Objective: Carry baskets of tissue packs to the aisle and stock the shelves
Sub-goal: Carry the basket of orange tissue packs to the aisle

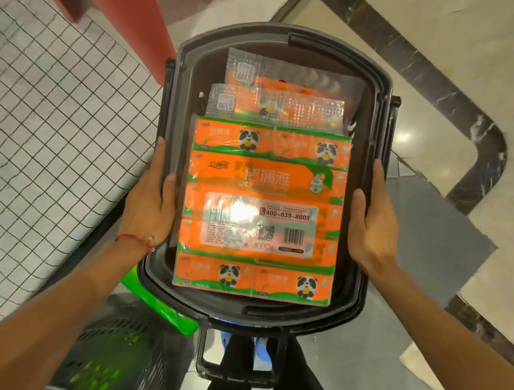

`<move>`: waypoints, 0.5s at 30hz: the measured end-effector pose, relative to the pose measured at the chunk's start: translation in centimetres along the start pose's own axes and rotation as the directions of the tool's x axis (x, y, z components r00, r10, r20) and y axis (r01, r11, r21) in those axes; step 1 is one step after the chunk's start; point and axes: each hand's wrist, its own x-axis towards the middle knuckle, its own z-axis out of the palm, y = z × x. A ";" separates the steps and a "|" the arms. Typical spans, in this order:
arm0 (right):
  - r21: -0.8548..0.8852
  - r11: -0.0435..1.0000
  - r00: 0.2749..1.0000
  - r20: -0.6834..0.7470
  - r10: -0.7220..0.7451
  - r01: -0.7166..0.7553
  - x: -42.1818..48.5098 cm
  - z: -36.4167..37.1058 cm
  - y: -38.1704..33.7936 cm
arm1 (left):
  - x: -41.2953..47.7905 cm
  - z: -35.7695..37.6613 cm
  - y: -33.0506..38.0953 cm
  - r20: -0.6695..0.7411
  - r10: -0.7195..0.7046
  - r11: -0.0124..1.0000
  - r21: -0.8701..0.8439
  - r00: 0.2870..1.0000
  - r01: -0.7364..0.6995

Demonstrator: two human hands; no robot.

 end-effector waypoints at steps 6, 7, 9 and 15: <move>0.077 0.994 0.996 -0.026 0.081 -0.079 0.4 -0.6 -0.5 | 0.8 0.0 0.2 -0.026 -0.023 1.000 0.011 0.999 0.023; 0.094 0.991 0.995 -0.031 0.096 -0.093 0.5 -0.8 -0.6 | 0.9 -0.1 0.4 -0.018 -0.036 0.999 -0.003 0.999 0.036; 0.134 0.985 0.994 -0.031 0.110 -0.104 0.5 -1.2 -0.7 | 0.8 -0.5 1.1 -0.015 -0.055 0.998 -0.040 0.998 0.055; 0.184 0.971 0.985 -0.051 0.166 -0.154 -4.3 -6.5 -1.7 | -2.3 -3.8 5.3 0.017 -0.012 0.998 -0.069 1.000 0.013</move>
